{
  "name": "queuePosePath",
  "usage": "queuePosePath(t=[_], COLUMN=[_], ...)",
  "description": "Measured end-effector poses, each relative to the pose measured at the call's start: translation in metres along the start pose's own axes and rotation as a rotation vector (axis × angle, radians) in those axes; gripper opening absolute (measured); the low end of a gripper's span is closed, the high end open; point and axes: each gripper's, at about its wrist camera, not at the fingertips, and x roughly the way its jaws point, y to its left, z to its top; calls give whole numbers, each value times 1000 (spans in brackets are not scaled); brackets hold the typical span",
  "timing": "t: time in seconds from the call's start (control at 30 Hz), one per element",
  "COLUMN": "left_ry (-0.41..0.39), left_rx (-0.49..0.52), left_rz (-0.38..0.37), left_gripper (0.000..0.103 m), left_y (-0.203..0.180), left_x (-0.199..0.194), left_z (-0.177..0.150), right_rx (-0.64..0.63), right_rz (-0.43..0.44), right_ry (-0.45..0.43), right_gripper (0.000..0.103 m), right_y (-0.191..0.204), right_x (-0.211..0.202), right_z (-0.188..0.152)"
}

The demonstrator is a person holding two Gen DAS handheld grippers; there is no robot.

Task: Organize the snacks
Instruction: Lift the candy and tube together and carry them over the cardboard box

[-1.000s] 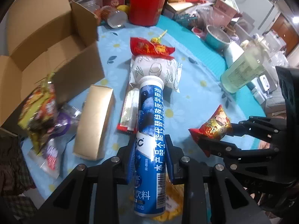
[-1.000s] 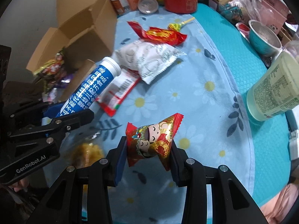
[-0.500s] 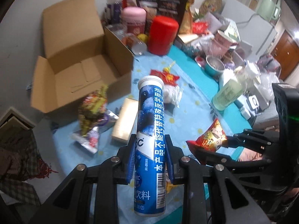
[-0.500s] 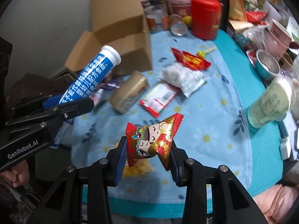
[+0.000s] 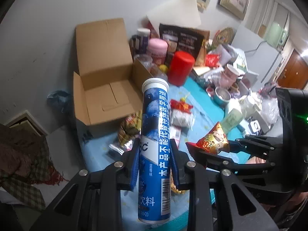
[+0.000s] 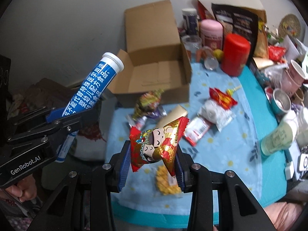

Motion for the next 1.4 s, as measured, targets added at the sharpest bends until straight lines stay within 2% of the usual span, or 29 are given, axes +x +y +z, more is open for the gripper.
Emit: queuePosePath(t=[0.3,0.6,0.97,1.2,1.4], left_ry=[-109,-139,-67,3,85], left_rx=[19,-58,-144,-140,-153], left_rz=[13,73,114,140,137], left_gripper=[28,28,28,28,28], left_y=[37,78,125,145,157], left_x=[-17,12,100,160,215], left_z=[43,94,144,163,167], right_rx=[-16,-95,-146,-158,-152], right_rz=[8,32,9,-15,-40], right_ry=[-73,-76,-60,-27,19], right_gripper=[40,40,40,40,40], right_y=[32,33,4,-16,-36], right_x=[-1,38,123,178,220], right_z=[52,130,206,236,249])
